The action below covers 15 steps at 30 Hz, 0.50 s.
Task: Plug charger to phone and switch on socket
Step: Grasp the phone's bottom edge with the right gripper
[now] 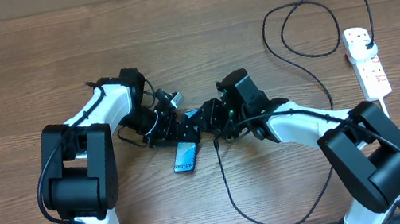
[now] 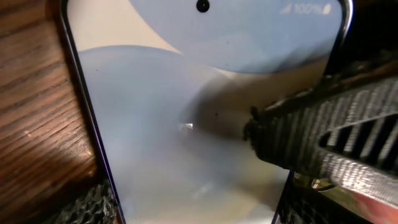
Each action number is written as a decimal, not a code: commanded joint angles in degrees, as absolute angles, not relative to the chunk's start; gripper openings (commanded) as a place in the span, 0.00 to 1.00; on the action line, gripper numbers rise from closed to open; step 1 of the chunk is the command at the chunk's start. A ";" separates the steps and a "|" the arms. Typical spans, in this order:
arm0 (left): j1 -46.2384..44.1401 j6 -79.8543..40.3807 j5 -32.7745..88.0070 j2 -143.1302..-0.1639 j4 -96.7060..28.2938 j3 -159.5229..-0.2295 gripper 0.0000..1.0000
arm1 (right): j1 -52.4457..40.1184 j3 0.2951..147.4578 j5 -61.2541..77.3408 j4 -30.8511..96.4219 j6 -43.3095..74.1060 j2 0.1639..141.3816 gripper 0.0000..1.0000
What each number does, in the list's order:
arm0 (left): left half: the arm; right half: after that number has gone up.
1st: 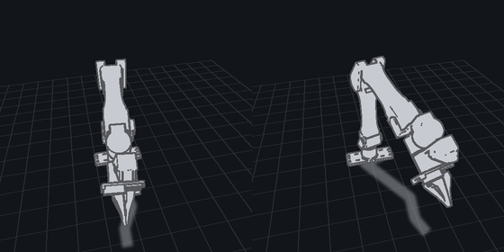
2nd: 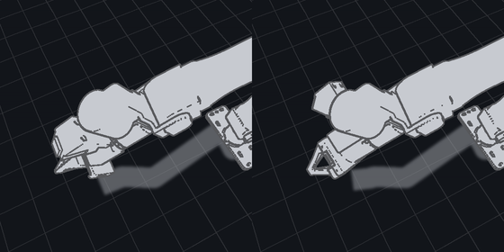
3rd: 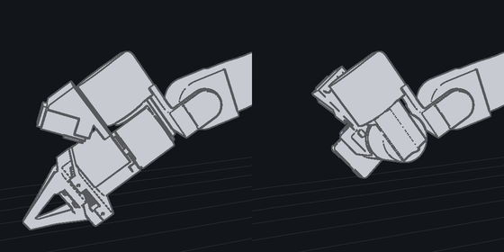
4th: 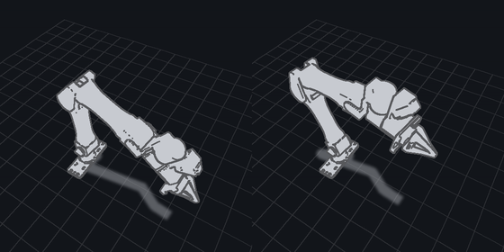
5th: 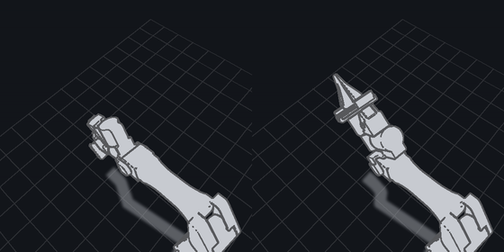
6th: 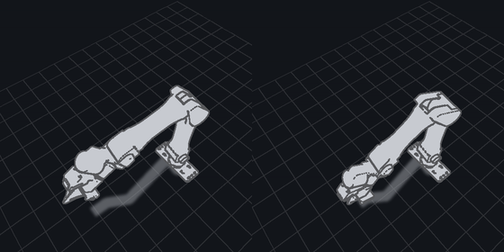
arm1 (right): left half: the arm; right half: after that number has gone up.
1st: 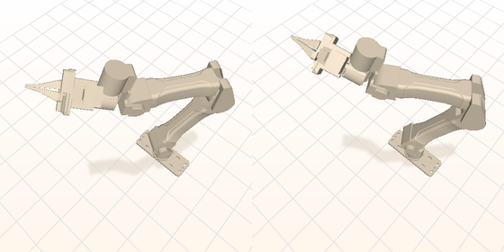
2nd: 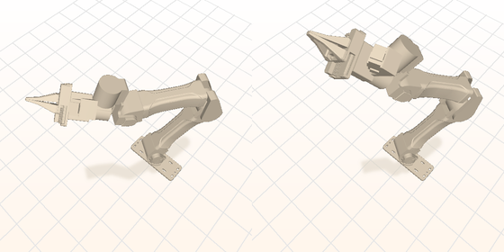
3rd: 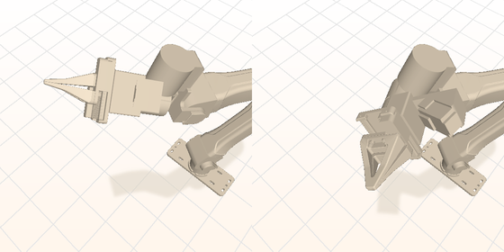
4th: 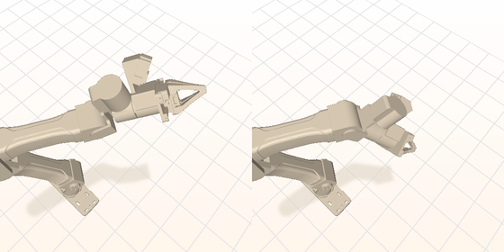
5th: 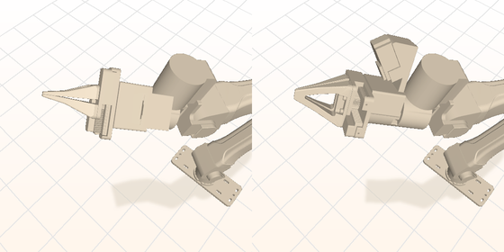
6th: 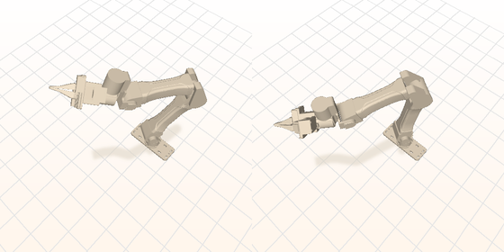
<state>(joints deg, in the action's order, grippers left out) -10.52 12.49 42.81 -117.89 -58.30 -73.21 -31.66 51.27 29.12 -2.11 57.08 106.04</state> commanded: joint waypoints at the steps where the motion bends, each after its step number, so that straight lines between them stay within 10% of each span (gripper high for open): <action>1: -11.40 14.35 41.60 -119.98 -57.56 -72.16 0.83 | -32.97 51.00 26.13 -2.46 57.45 106.59 0.44; 15: -13.43 14.37 41.54 -119.98 -58.06 -72.16 0.88 | -34.06 51.00 25.04 -2.57 57.25 106.59 0.13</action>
